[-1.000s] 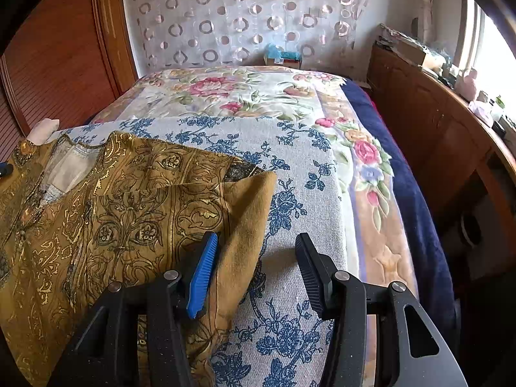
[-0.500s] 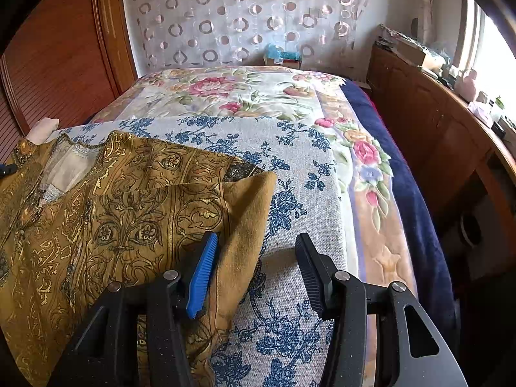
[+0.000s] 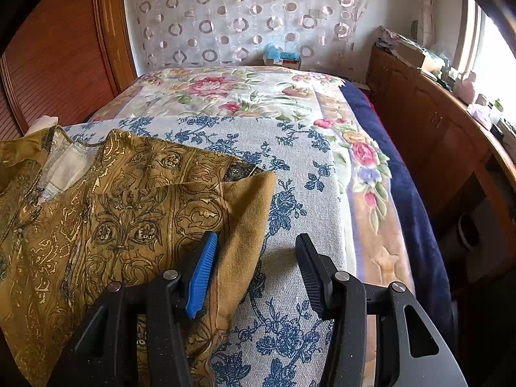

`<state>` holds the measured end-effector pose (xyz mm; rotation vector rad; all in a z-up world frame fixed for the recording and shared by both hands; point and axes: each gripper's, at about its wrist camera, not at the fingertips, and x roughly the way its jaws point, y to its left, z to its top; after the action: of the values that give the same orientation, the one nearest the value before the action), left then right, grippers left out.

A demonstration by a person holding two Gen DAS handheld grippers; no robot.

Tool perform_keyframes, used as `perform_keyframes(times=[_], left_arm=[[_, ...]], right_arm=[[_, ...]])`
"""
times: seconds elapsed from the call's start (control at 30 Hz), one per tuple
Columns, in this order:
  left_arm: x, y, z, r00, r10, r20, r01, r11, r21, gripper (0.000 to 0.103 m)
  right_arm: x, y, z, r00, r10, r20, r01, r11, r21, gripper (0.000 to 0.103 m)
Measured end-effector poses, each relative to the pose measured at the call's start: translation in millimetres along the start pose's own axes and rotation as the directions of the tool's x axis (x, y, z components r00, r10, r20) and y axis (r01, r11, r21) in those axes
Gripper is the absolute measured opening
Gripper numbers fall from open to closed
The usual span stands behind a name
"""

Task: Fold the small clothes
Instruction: 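Grasp the shirt side edges with both tools and lift them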

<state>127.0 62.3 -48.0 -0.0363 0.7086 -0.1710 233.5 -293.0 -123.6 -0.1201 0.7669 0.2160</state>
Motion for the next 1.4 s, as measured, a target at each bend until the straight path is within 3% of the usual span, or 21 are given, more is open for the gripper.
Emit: perform_keyframes(times=[0.03,0.13,0.2,0.37,0.53,0.73,0.87,1.0,1.13,1.17,1.2,1.27,1.4], left_arm=[[-0.8,0.7,-1.2,1.0,-0.002,0.003,0.002,1.0,-0.003,0.004],[-8.4,-2.9,-4.3,1.0,0.001,0.018,-0.001,1.0,-0.004,0.004],[-13.8,-3.8,-7.8,1.0,-0.003,0.031,0.004,1.0,-0.007,0.004],[-35.7,-0.2,-16.9,0.997,-0.019,0.068,0.022,0.999,-0.034,0.004],[-65.0,2.3,-31.0,0.994,-0.022,0.104,0.027,0.998,-0.048,0.004],[-90.4,10.4,-44.7,0.994,-0.01,0.112,0.016,0.999,-0.047,0.004],[-101.5,15.3,-52.9,0.994,-0.018,0.11,0.025,0.998,-0.059,0.004],[-97.8,8.7,-55.4,0.996,-0.002,0.091,0.005,1.0,-0.028,0.004],[-93.8,3.9,-57.0,0.996,0.0,0.088,0.002,1.0,-0.024,0.004],[-92.5,4.5,-57.1,0.996,0.0,0.085,0.002,1.0,-0.024,0.004],[-91.8,4.0,-58.0,0.996,0.001,0.084,0.001,1.0,-0.023,0.004],[-90.7,5.0,-58.5,0.997,0.002,0.081,0.0,1.0,-0.024,0.004],[-88.9,6.5,-60.7,0.997,0.0,0.075,0.003,0.999,-0.032,0.004]], right_arm=[[-0.5,2.0,-0.1,1.0,0.0,0.001,0.0,1.0,-0.011,0.05],[-2.6,12.4,0.9,1.0,0.017,-0.011,-0.017,0.998,-0.063,0.028],[-7.5,22.9,1.4,1.0,0.012,-0.01,-0.013,0.993,-0.116,0.007],[-50.3,41.5,-3.9,0.991,0.096,0.094,-0.081,0.985,-0.15,0.004],[-100.3,49.3,-28.1,0.964,0.179,0.195,-0.153,0.978,-0.145,0.003],[-140.1,45.6,-72.3,0.939,0.218,0.267,-0.193,0.974,-0.116,0.001],[-148.0,35.4,-97.9,0.933,0.23,0.276,-0.216,0.973,-0.081,0.0],[-137.4,33.4,-103.7,0.953,0.193,0.232,-0.179,0.981,-0.079,0.0],[-121.2,42.6,-80.5,0.961,0.18,0.208,-0.163,0.982,-0.097,0.001],[-118.8,48.7,-74.0,0.965,0.165,0.204,-0.144,0.983,-0.111,0.009],[-114.4,53.8,-68.4,0.967,0.159,0.197,-0.135,0.982,-0.13,0.026],[-104.3,65.8,-57.8,0.969,0.165,0.182,-0.134,0.976,-0.169,0.049],[-70.8,93.8,-36.1,0.982,0.156,0.106,-0.124,0.958,-0.259,0.051]])
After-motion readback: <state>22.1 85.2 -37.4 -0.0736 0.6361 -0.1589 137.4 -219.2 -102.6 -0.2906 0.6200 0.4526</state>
